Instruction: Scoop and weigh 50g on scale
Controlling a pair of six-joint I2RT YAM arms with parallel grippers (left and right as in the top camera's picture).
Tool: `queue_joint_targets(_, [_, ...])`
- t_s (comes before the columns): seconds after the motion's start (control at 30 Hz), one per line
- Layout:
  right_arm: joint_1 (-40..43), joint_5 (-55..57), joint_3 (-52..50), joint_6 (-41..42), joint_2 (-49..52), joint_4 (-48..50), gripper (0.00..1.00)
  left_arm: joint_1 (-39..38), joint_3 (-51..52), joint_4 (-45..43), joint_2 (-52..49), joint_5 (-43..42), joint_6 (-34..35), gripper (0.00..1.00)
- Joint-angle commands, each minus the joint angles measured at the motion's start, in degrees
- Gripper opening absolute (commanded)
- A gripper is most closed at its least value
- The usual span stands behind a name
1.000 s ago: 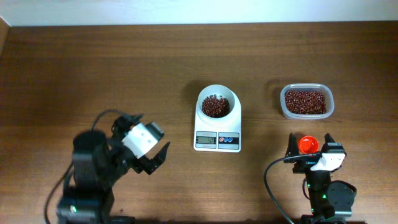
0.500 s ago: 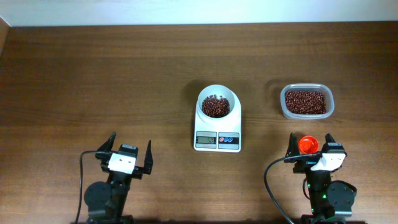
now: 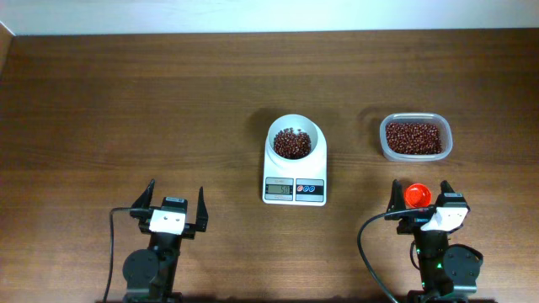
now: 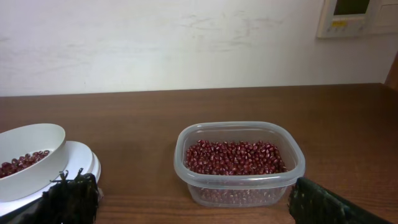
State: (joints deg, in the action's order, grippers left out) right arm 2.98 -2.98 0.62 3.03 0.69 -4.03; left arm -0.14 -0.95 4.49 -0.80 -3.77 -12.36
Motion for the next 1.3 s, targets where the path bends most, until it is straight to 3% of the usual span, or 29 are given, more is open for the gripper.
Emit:
queue_joint_targets(0.0, [-0.35, 0.24, -0.31, 0.2, -0.5, -0.28, 0.99, -0.24, 0.48, 0.04, 0.52, 1.03, 0.79, 0.99])
queue_joint_targets(0.13, [-0.35, 0.26, -0.31, 0.2, -0.48, -0.31, 0.99, -0.61, 0.46, 0.04, 0.52, 0.9, 1.36, 0.99])
queue_joint_targets(0.23, [-0.35, 0.26, -0.31, 0.2, -0.48, -0.28, 0.99, -0.61, 0.46, 0.26, 0.52, 4.46, 7.19, 0.99])
queue_joint_targets(1.27, [-0.35, 0.24, -0.31, 0.17, -0.48, -0.31, 0.99, -1.57, 0.46, 0.17, 0.5, 5.49, 6.32, 0.99])
